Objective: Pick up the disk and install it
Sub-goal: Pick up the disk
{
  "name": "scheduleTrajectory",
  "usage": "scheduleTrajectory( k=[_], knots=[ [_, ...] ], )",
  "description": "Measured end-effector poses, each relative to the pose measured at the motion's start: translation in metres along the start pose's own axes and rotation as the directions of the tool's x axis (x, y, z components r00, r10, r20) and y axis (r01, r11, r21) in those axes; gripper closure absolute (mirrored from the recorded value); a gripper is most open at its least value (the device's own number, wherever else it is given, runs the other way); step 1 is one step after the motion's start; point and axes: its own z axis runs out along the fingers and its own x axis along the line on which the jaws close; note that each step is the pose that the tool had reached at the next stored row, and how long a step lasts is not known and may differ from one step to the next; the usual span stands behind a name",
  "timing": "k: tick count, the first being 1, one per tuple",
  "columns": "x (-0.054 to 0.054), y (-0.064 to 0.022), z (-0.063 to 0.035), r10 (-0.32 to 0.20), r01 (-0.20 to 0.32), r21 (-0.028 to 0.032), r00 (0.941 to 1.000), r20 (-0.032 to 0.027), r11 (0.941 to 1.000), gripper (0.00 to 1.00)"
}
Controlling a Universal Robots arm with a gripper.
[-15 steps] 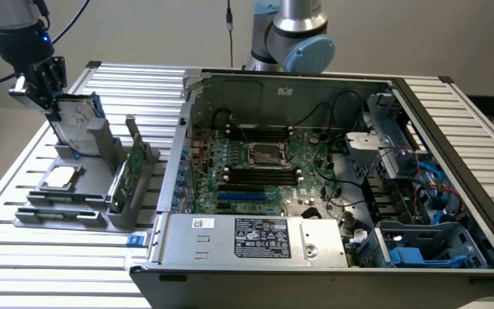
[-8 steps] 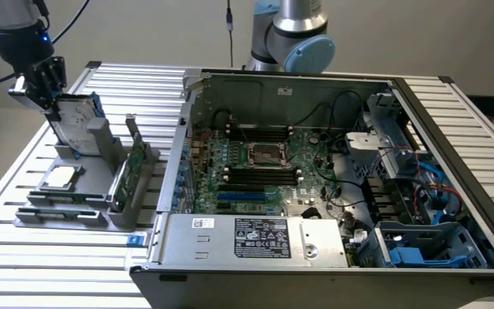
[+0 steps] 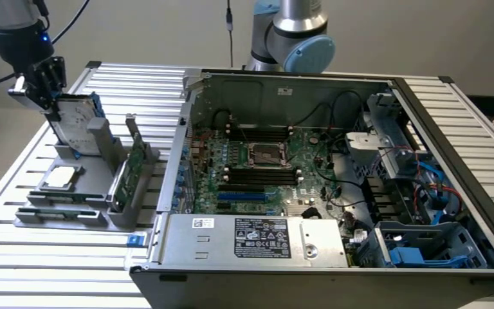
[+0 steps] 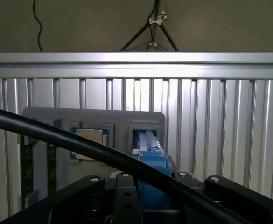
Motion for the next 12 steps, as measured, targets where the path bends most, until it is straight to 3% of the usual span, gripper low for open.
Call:
scheduleTrajectory(
  k=[12],
  knots=[
    [0.0002, 0.0002, -0.0042, 0.000, 0.000, -0.0001, 1.0000, -0.0010, 1.0000, 0.67]
  ],
)
